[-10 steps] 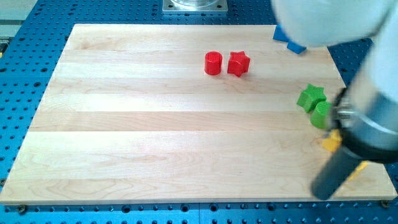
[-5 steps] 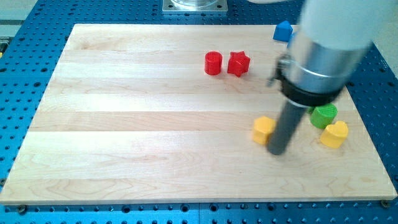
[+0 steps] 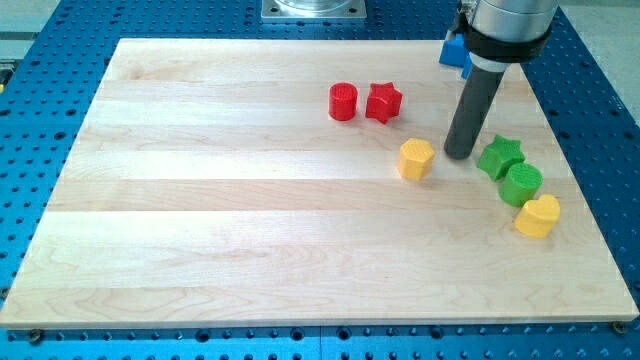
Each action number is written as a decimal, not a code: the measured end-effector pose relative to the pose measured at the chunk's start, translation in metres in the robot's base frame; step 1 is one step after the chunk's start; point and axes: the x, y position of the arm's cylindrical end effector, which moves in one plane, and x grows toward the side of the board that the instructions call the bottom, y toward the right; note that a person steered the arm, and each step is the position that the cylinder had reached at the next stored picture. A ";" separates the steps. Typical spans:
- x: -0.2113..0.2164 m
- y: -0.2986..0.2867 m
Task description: Push the hexagon into the blue blocks
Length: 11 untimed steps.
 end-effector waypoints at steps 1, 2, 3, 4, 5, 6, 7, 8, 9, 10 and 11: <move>0.046 -0.014; 0.054 -0.069; 0.021 -0.049; -0.027 0.014; -0.079 0.014; -0.051 0.004; -0.035 -0.013; -0.025 -0.046; -0.066 -0.014; -0.127 0.066; -0.134 0.071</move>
